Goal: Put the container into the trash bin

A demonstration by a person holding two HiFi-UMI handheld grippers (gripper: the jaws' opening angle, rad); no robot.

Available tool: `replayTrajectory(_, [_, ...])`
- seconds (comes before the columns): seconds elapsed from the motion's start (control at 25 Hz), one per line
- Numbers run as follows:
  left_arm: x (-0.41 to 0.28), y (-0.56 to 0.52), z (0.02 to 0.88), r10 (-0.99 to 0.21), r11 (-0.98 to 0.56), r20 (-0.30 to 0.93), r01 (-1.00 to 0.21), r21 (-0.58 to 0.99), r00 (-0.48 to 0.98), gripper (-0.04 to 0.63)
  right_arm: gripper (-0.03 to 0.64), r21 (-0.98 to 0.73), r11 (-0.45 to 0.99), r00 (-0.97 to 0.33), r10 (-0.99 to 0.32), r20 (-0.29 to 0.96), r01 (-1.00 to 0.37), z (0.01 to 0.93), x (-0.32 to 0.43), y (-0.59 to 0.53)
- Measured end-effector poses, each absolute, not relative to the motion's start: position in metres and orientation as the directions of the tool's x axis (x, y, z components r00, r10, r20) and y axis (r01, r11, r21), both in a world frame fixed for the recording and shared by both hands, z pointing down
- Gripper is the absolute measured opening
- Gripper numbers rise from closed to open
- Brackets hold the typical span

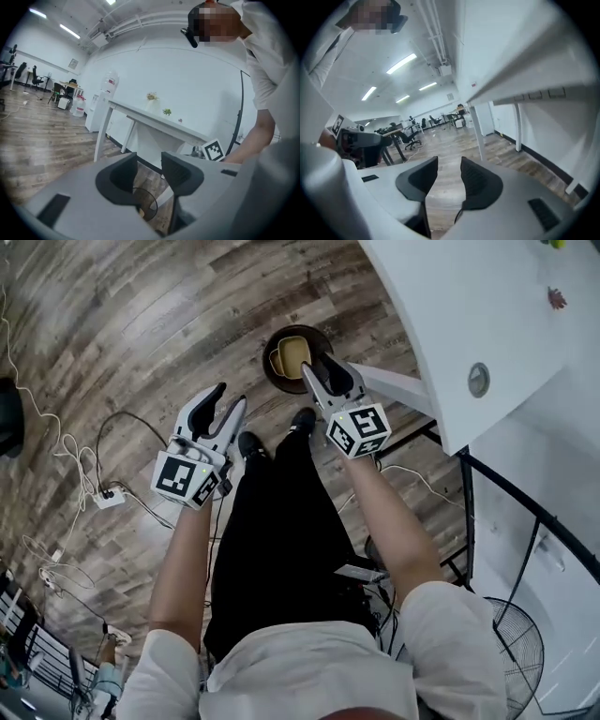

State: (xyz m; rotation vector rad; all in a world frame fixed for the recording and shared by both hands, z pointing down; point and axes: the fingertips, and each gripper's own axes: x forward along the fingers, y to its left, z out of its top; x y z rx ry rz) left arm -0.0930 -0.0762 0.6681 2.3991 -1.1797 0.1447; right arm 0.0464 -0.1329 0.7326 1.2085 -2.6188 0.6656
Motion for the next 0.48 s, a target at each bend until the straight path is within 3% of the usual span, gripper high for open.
replayTrajectory(0.48, [-0.126, -0.08, 0.434, -0.812, -0.541, 0.12, -0.814, 0.213, 0.571, 0.164, 0.107, -0.092, 0.689, -0.694, -0.716, 0.075, -0.719, 0.411, 0.028, -0.105])
